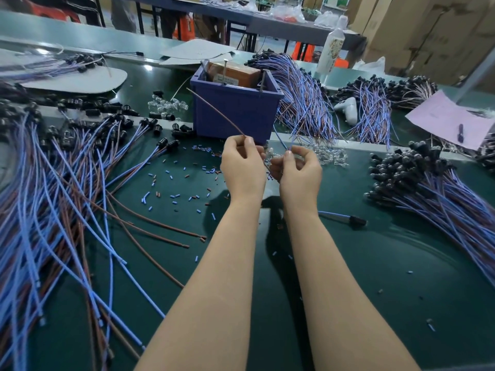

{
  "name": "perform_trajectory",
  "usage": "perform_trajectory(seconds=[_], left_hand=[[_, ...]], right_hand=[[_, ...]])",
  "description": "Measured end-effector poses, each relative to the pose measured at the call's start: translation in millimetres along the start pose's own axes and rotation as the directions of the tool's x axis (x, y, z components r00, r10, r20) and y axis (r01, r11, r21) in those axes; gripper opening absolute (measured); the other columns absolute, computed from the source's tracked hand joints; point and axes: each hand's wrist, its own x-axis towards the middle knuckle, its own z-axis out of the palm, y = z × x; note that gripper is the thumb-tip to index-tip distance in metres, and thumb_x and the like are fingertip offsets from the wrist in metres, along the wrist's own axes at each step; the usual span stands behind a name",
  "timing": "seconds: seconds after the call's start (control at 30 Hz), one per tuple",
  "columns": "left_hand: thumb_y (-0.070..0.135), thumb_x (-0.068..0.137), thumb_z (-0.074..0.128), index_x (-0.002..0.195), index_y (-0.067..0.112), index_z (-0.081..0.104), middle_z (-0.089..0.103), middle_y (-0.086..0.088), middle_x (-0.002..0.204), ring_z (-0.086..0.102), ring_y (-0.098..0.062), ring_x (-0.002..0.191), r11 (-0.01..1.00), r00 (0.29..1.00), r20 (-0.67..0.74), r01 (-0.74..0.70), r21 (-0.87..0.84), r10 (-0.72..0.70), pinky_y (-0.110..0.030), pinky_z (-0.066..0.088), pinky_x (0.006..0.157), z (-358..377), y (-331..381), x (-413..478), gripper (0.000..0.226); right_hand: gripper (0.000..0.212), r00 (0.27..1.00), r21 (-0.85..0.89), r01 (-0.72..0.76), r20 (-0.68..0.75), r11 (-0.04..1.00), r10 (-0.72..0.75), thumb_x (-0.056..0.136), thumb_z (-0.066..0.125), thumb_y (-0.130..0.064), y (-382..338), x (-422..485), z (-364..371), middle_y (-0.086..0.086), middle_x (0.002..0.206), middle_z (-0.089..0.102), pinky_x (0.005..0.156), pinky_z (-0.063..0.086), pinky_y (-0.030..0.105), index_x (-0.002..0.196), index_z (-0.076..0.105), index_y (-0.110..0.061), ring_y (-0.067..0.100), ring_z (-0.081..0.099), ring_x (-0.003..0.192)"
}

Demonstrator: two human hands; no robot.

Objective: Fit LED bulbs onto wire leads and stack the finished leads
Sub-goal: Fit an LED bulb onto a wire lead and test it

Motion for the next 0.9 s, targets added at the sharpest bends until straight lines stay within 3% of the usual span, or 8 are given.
perform_trajectory(seconds=[0.1,0.2,0.4,0.63,0.8,0.9], left_hand=[[0.012,0.098,0.045,0.095,0.011,0.056,0.058,0.004,0.071,0.057,-0.016,0.070,1.000,1.000,-0.021,-0.019,0.012,0.019,-0.034,0.051,0.078,-3,0,4,0.011],[0.013,0.097,0.046,0.099,0.009,0.061,0.057,0.005,0.070,0.054,-0.011,0.065,1.000,1.000,-0.020,-0.009,0.028,0.009,-0.032,0.050,0.076,-5,-3,7,0.016],[0.013,0.096,0.048,0.097,0.012,0.065,0.057,0.007,0.067,0.053,-0.008,0.063,0.997,0.999,0.025,0.044,0.062,-0.046,-0.037,0.051,0.082,-6,-7,12,0.017],[0.014,0.096,0.049,0.093,0.016,0.064,0.057,0.008,0.067,0.054,-0.012,0.069,0.994,0.996,0.054,0.067,0.087,-0.072,-0.045,0.052,0.088,-6,-8,13,0.016],[0.015,0.096,0.048,0.094,0.016,0.064,0.058,0.007,0.069,0.055,-0.015,0.071,0.994,0.996,0.057,0.064,0.090,-0.069,-0.049,0.052,0.086,-7,-6,13,0.016],[0.014,0.097,0.047,0.097,0.014,0.064,0.059,0.005,0.073,0.057,-0.015,0.074,0.994,0.998,0.051,0.031,0.101,-0.037,-0.049,0.053,0.083,-6,-4,9,0.016]], right_hand=[[0.017,0.997,-0.111,0.054,0.057,0.992,-0.048,0.097,0.044,-0.006,1,-3,1,-0.001,0.067,0.062,0.077,0.056,0.039,0.106,0.051,-0.018,0.014,0.061,0.064],[0.021,0.992,-0.218,0.078,0.118,0.973,-0.053,0.096,0.045,-0.007,1,-6,3,0.000,0.069,0.063,0.082,0.054,0.045,0.108,0.054,-0.022,0.016,0.061,0.066],[0.026,0.988,-0.302,0.099,0.143,0.948,-0.058,0.093,0.047,-0.007,2,-9,5,0.008,0.080,0.068,0.082,0.054,0.045,0.113,0.062,-0.012,0.014,0.061,0.066],[0.024,0.989,-0.299,0.082,0.143,0.951,-0.041,0.090,0.048,-0.007,-1,-11,5,0.001,0.066,0.064,0.081,0.053,0.048,0.106,0.063,-0.016,0.019,0.061,0.067],[0.023,0.988,-0.326,0.081,0.152,0.942,-0.032,0.087,0.048,-0.006,-5,-14,5,0.006,0.068,0.065,0.080,0.053,0.049,0.094,0.060,-0.024,0.027,0.062,0.070],[0.022,0.987,-0.346,0.087,0.154,0.934,-0.035,0.087,0.049,-0.006,-7,-15,4,0.005,0.070,0.065,0.080,0.053,0.043,0.094,0.061,-0.023,0.023,0.060,0.068]])
